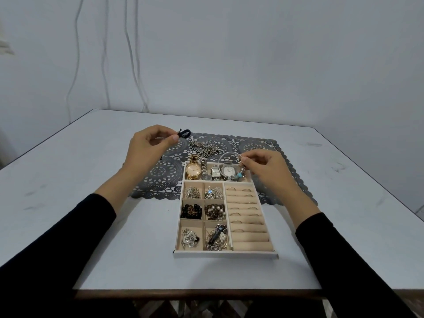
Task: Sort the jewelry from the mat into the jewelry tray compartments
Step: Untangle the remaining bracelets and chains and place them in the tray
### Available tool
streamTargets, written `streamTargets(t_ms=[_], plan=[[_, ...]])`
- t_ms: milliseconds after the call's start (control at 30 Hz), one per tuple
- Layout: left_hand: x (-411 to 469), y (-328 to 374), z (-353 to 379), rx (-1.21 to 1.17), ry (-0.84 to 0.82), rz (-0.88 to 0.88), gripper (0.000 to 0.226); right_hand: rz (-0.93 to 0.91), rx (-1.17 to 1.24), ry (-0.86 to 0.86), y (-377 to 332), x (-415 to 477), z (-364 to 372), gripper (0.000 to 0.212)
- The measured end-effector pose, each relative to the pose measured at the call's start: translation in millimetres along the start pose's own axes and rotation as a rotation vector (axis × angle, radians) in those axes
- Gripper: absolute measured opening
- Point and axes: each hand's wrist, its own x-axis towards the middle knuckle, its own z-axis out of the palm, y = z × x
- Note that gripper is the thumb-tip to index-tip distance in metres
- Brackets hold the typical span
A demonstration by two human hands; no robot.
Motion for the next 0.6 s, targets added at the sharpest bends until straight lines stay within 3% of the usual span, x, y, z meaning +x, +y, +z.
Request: streamTargets(t_ms=[600], plan=[[-3.8,3.6,8.1,-0.006,0.001,0.062,0.006,0.008,-0.127,-0.017,-0.9,9.2,-7.0,0.017]])
